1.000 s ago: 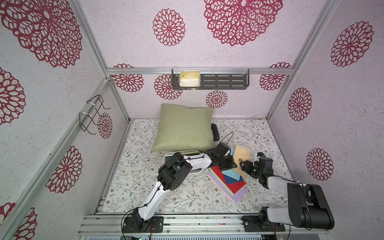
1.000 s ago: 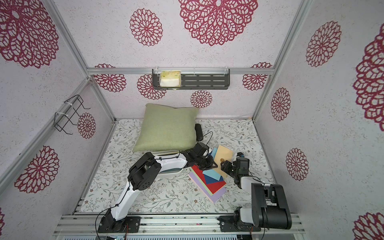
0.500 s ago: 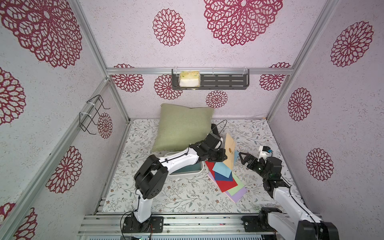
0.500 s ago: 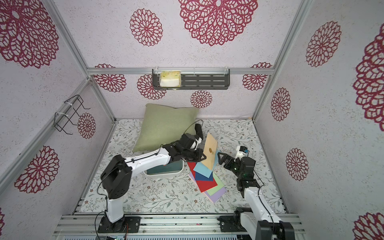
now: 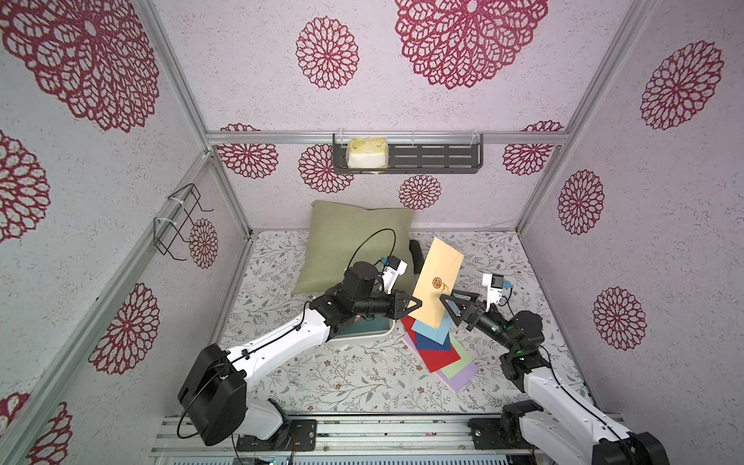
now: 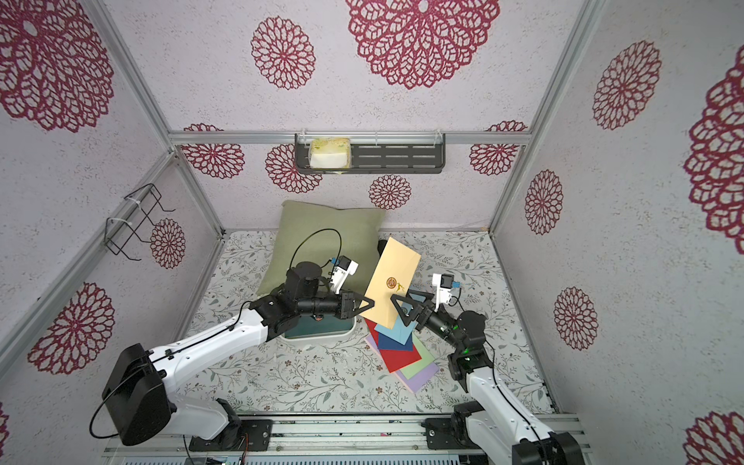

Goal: Put the sealed envelopes into the storage box
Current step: Pick up the envelope from the center of the board.

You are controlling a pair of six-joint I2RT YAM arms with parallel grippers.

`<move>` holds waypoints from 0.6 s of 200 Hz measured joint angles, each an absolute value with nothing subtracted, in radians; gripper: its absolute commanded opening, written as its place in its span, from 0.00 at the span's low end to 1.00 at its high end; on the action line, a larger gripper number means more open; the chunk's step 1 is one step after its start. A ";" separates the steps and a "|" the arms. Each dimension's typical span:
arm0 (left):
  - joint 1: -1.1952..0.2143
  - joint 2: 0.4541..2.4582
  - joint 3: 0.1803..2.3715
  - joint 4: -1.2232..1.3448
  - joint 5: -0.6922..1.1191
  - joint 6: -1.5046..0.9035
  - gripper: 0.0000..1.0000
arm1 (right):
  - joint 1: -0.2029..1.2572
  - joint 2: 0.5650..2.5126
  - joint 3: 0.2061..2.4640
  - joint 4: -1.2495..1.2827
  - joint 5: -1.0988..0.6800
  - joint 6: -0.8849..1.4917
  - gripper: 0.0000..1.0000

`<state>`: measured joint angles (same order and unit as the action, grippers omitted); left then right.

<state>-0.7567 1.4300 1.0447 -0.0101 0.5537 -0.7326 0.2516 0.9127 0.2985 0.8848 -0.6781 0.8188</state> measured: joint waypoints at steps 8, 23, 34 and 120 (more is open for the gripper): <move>-0.757 1.417 1.032 0.003 0.561 -0.735 0.00 | 0.259 0.920 0.299 0.914 -0.686 0.835 0.81; -0.756 1.395 1.017 0.025 0.569 -0.737 0.00 | 0.266 0.926 0.299 0.963 -0.694 0.871 0.65; -0.756 1.380 1.005 0.043 0.572 -0.740 0.00 | 0.270 0.931 0.302 0.992 -0.702 0.887 0.49; -0.743 1.333 0.919 0.095 0.518 -0.773 0.68 | 0.285 0.934 0.399 0.913 -0.747 0.847 0.00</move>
<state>-0.7425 1.3334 0.9192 0.0948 0.5179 -0.7727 0.2852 0.9340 0.3992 0.9127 -0.7467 0.8474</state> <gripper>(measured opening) 0.440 0.049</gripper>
